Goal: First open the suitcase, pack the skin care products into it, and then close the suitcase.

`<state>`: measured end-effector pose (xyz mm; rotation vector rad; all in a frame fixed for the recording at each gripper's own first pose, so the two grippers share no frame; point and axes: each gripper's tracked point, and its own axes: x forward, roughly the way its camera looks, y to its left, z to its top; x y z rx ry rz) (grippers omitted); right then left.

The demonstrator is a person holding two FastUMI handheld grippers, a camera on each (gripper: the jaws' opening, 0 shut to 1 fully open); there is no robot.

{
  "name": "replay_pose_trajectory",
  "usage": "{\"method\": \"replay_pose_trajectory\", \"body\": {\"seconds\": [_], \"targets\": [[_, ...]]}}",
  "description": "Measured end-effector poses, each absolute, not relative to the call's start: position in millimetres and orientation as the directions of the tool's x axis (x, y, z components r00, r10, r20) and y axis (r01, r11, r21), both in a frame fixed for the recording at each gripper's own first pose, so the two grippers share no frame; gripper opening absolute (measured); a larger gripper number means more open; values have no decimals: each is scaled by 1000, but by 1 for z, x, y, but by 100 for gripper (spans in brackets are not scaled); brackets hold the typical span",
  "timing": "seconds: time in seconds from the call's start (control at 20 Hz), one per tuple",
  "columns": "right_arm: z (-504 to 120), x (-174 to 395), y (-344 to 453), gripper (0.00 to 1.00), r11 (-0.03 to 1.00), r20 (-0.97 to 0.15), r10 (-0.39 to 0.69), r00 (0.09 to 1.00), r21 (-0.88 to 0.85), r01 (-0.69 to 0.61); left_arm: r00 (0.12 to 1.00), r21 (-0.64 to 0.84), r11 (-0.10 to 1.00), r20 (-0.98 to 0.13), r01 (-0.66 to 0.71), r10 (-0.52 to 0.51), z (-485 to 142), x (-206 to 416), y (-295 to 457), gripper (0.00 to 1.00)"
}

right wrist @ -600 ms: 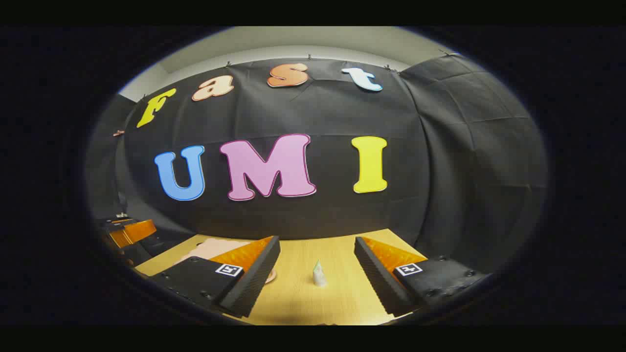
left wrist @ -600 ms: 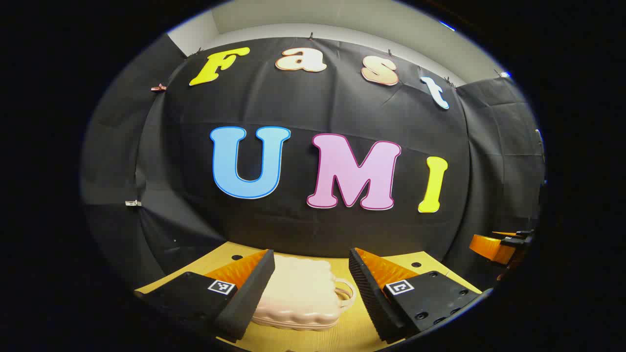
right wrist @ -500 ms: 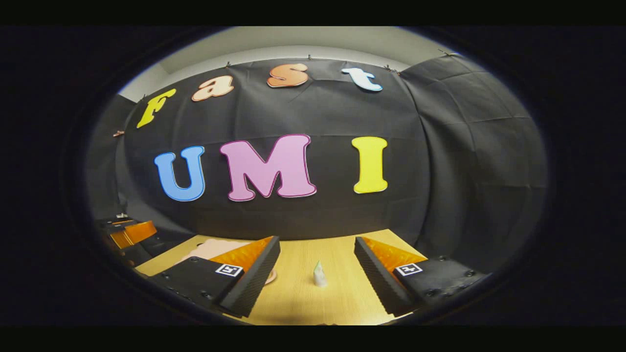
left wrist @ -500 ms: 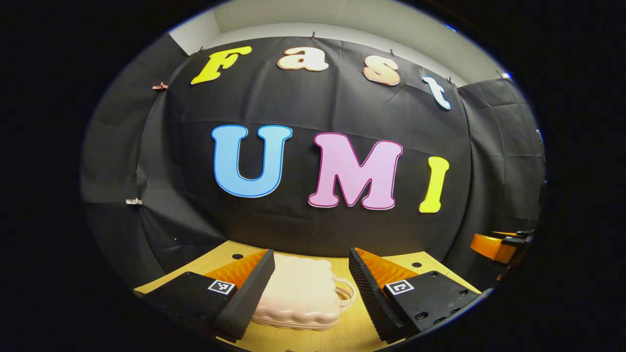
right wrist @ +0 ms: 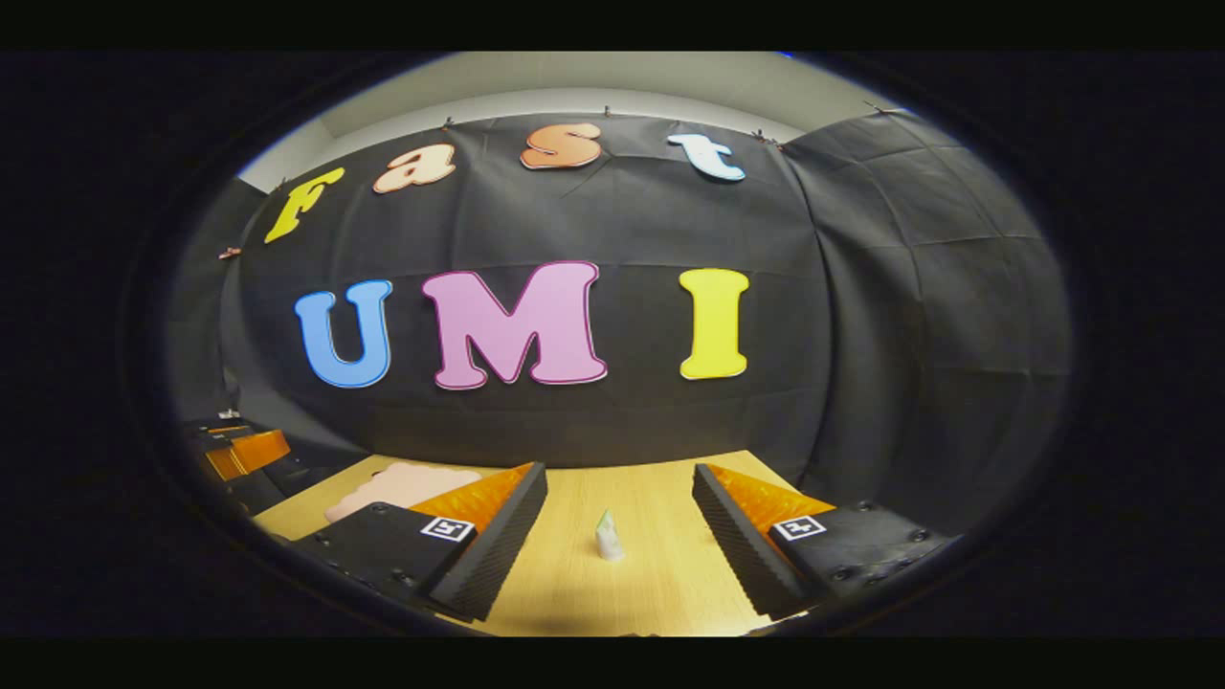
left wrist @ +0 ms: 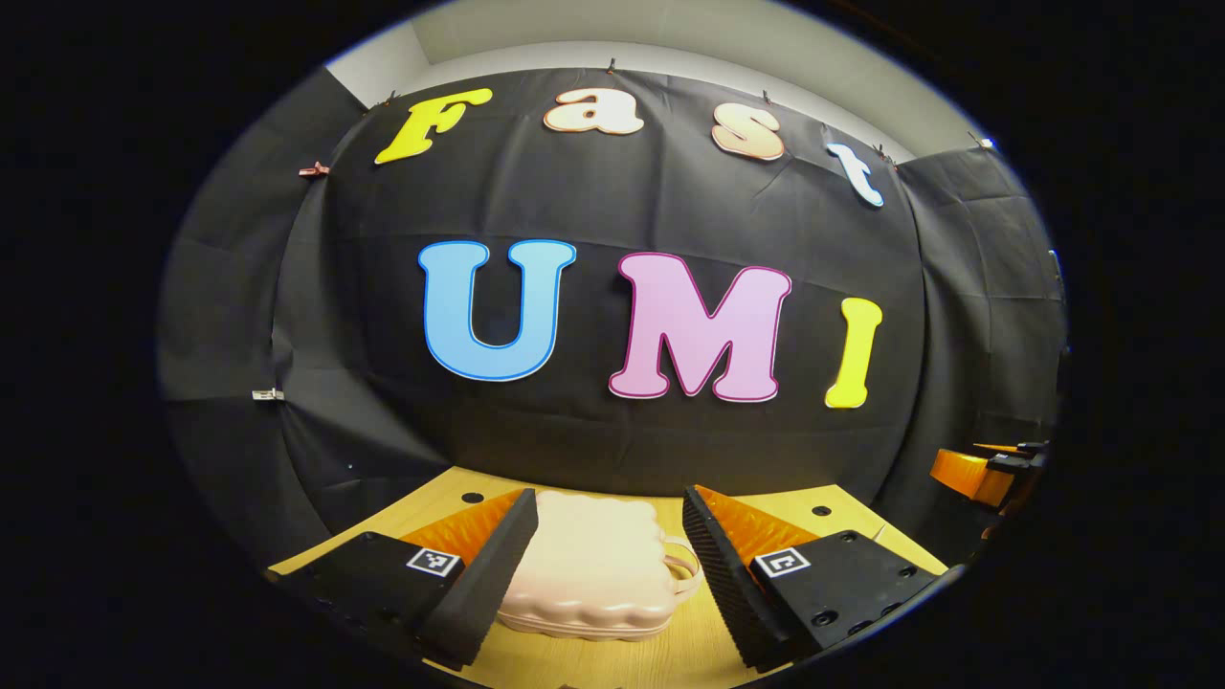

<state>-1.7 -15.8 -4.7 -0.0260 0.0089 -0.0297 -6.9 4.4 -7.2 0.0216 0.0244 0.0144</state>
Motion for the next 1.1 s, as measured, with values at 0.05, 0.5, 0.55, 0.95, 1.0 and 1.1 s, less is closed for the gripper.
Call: {"method": "replay_pose_trajectory", "body": {"seconds": [0.05, 0.5, 0.55, 0.95, 1.0, 1.1], "targets": [[-6, -2, -18, 97, 999, -11, -33, 999, -24, 33, 1000, 29, 999, -28, -14, 15, -7, -8, 4, 96], [0, 2, -27, 97, 999, 12, -33, 999, -4, 33, 991, 56, 992, -77, 112, -108, -16, 20, -42, 96], [0, 3, -29, 97, 999, 11, -35, 999, -1, 35, 985, 64, 988, -110, 140, -132, -23, 29, -51, 96], [-16, 20, -69, 97, 997, 0, -65, 998, -51, 65, 903, 9, 977, -383, 214, -195, -151, 132, -112, 96], [-23, 22, -76, 97, 996, -17, -72, 997, -46, 71, 889, 3, 974, -409, 225, -204, -164, 143, -121, 96], [-36, 23, -91, 97, 995, -40, -89, 995, -40, 87, 857, 4, 972, -471, 236, -206, -197, 163, -139, 95]]}}
